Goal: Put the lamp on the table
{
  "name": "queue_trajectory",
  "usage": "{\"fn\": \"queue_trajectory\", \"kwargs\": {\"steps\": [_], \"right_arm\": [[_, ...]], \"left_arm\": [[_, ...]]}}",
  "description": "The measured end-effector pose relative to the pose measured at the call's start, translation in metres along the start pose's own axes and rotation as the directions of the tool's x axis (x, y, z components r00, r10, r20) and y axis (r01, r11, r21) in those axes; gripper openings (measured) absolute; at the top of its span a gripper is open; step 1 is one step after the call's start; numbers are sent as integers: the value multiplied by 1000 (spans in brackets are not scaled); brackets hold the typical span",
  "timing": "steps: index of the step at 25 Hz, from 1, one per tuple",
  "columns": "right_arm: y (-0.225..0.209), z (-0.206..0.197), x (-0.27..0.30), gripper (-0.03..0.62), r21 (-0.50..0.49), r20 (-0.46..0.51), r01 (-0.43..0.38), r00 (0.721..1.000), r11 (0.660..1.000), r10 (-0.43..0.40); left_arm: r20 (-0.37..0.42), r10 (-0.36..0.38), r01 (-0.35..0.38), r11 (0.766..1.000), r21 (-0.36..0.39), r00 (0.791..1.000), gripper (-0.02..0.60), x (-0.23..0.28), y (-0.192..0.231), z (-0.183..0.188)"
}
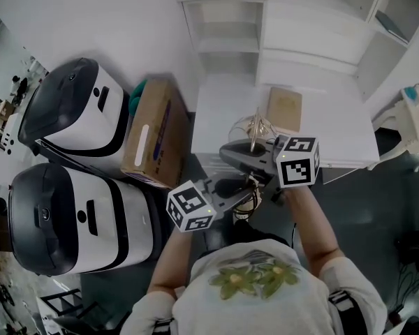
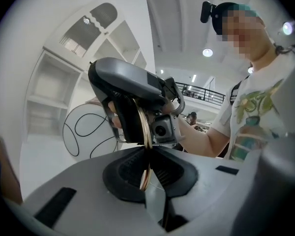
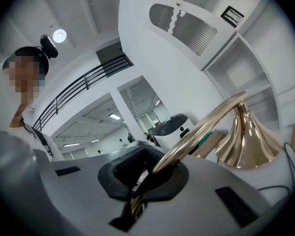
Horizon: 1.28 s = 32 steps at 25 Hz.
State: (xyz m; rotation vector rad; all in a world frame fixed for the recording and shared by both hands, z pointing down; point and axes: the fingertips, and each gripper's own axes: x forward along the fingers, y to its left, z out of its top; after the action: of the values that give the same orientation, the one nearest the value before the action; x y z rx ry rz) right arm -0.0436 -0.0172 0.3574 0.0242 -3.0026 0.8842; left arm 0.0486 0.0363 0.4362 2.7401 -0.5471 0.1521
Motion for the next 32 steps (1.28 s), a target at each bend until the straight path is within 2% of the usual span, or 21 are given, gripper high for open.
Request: {"fn": "queue_trajectory", "kwargs": {"steps": [12,21,32], "right_arm": [[-43,41,-3,31,-75,-20,-5,1000,997,4],[-69,66,4,31,-64,-15,-23,1000,998,22],[-100,93,31,31,-69,-37,2,999,998,-5]], "left_arm": [[-9,-9,9,1000,12,1000,55,27,47,33],[-9,22,-22,1000,18,1000,55,36,82,50],[25,-22,22,1000,-9,999,55,28,122,70]]}}
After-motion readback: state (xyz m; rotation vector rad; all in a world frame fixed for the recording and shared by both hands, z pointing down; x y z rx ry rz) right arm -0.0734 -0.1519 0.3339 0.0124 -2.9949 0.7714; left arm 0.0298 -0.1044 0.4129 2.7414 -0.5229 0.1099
